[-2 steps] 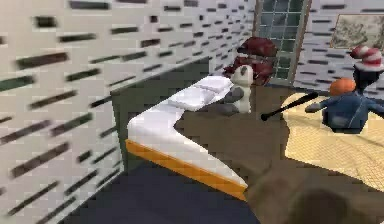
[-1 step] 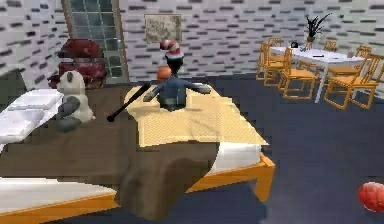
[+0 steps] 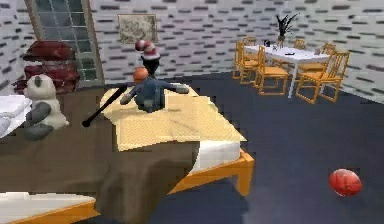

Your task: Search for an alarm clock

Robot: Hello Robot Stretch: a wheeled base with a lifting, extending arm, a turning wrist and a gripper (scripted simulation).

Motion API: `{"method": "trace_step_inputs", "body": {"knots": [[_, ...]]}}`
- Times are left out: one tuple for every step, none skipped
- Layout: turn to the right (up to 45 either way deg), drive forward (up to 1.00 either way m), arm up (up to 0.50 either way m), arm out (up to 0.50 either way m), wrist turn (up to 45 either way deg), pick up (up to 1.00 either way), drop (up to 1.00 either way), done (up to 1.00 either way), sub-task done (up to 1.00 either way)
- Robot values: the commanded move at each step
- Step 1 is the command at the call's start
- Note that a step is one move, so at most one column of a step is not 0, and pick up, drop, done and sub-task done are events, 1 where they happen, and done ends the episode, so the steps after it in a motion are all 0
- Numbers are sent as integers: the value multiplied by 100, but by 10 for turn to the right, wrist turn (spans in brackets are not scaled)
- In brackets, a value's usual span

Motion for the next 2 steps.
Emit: {"method": "trace_step_inputs", "body": {"knots": [[0,15,0,0,0,0,0,0,0],[450,0,0,0,0,0,0,0,0]]}}
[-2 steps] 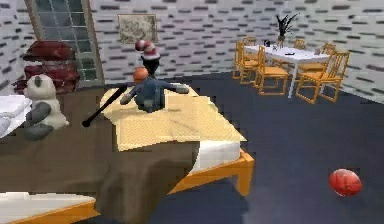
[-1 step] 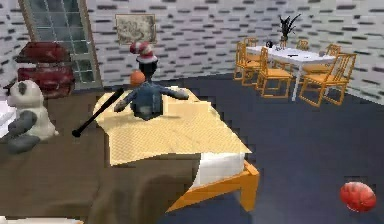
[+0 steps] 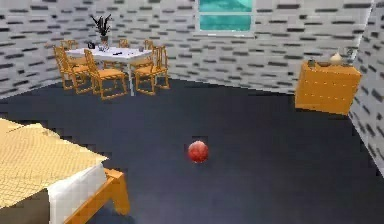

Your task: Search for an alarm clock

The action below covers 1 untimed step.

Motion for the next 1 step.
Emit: {"method": "trace_step_inputs", "body": {"knots": [[210,0,0,0,0,0,0,0,0]]}}
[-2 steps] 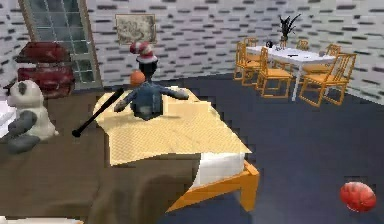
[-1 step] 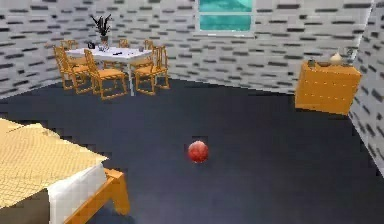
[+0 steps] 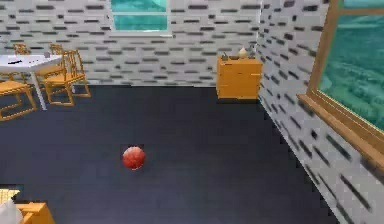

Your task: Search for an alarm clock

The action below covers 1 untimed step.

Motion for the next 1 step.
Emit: {"method": "trace_step_inputs", "body": {"knots": [[0,100,0,0,0,0,0,0,0]]}}
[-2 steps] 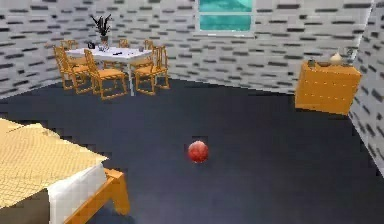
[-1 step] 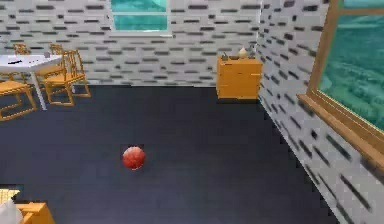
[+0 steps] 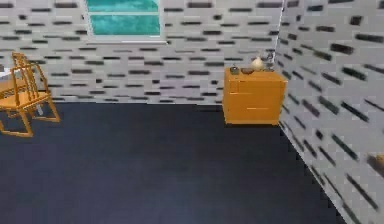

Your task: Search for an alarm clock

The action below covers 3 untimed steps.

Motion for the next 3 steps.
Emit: {"method": "trace_step_inputs", "body": {"knots": [[60,0,0,0,0,0,0,0,0],[0,55,0,0,0,0,0,0,0],[-30,0,0,0,0,0,0,0,0]]}}
